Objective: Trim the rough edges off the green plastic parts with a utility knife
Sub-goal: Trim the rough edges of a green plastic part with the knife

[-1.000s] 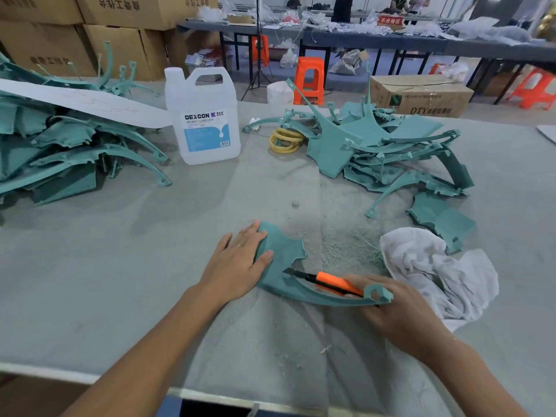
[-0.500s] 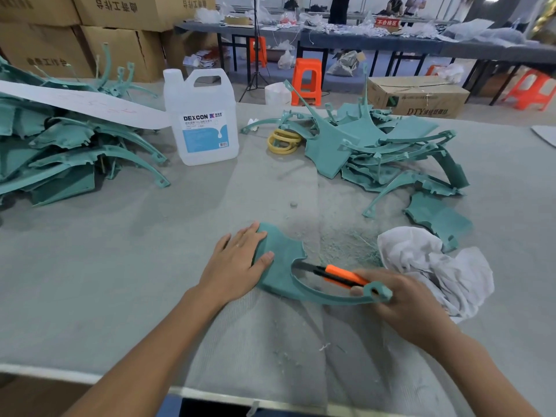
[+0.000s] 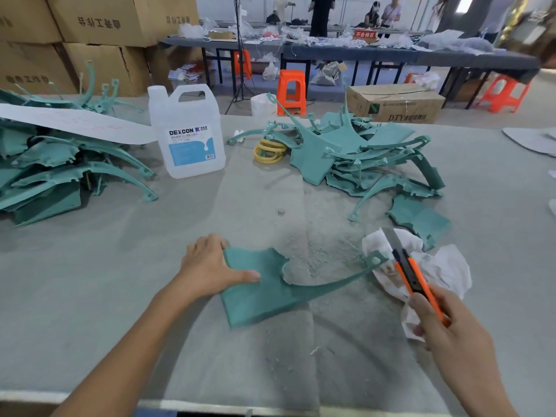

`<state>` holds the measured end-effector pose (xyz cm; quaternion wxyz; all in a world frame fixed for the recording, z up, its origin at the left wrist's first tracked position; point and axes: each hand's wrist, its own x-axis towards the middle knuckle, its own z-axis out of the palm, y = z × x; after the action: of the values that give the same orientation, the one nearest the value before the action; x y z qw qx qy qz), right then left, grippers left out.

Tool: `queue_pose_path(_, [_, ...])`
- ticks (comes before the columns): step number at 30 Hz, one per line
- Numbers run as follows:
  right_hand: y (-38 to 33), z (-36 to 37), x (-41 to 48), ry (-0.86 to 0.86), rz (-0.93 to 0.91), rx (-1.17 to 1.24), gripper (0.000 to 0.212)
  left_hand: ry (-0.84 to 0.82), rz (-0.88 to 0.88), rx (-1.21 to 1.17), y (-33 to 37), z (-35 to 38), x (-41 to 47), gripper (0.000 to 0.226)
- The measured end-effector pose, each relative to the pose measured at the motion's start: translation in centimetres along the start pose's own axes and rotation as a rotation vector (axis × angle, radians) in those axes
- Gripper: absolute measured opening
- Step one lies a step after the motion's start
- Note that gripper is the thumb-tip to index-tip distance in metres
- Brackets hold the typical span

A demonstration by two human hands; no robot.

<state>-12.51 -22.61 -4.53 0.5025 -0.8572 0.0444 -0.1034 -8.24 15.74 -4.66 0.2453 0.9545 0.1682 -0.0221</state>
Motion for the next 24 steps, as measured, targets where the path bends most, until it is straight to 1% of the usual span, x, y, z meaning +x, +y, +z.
queue_pose_path(2, [-0.5,-0.3,-0.7,0.025,0.019,0.111,0.017,0.106,-0.041,-0.372,-0.8,-0.9,-0.6,0.065])
queue_pose_path(3, [-0.7,-0.4,-0.9,0.011,0.025,0.151,0.020,0.180,-0.041,-0.509,-1.1,-1.3,-1.0,0.056])
queue_pose_path(5, [-1.3,0.0,-1.3,-0.051,0.001,0.165,0.025,0.340,0.004,-0.665,-1.6,-2.2,-2.0,0.041])
queue_pose_path(7, [-1.9,0.8,-1.7,-0.117,-0.055,0.103,0.025,0.474,0.067,-0.784,-1.5,-2.7,-3.5,0.036])
queue_pose_path(9, [-2.5,2.3,-1.9,-0.189,-0.111,0.035,0.025,0.535,0.130,-0.818,-1.0,-2.6,-5.3,0.033])
queue_pose_path(11, [-3.1,4.4,-1.9,-0.304,-0.154,-0.062,0.026,0.523,0.199,-0.779,-0.4,-1.6,-6.8,0.027])
queue_pose_path(14, [-4.3,7.5,-1.4,-0.419,-0.222,-0.230,0.037,0.390,0.237,-0.766,0.4,0.2,-7.9,0.017])
queue_pose_path(16, [-5.2,9.3,-0.9,-0.444,-0.237,-0.292,0.045,0.277,0.240,-0.796,0.7,0.8,-8.1,0.029])
queue_pose_path(17, [-5.6,10.0,-0.7,-0.456,-0.240,-0.310,0.045,0.231,0.242,-0.835,0.9,1.0,-8.2,0.034])
queue_pose_path(18, [-5.8,10.6,-0.5,-0.471,-0.254,-0.337,0.043,0.193,0.238,-0.890,1.1,1.1,-8.2,0.034])
queue_pose_path(20, [-6.1,11.4,-0.4,-0.496,-0.298,-0.423,0.041,0.156,0.177,-1.016,1.6,1.4,-8.5,0.031])
queue_pose_path(22, [-6.2,11.7,-0.3,-0.512,-0.321,-0.492,0.044,0.154,0.054,-1.167,2.2,1.9,-9.0,0.027])
queue_pose_path(24, [-6.0,11.7,-0.2,-0.517,-0.342,-0.507,0.047,0.157,-0.066,-1.327,2.7,2.2,-9.4,0.025])
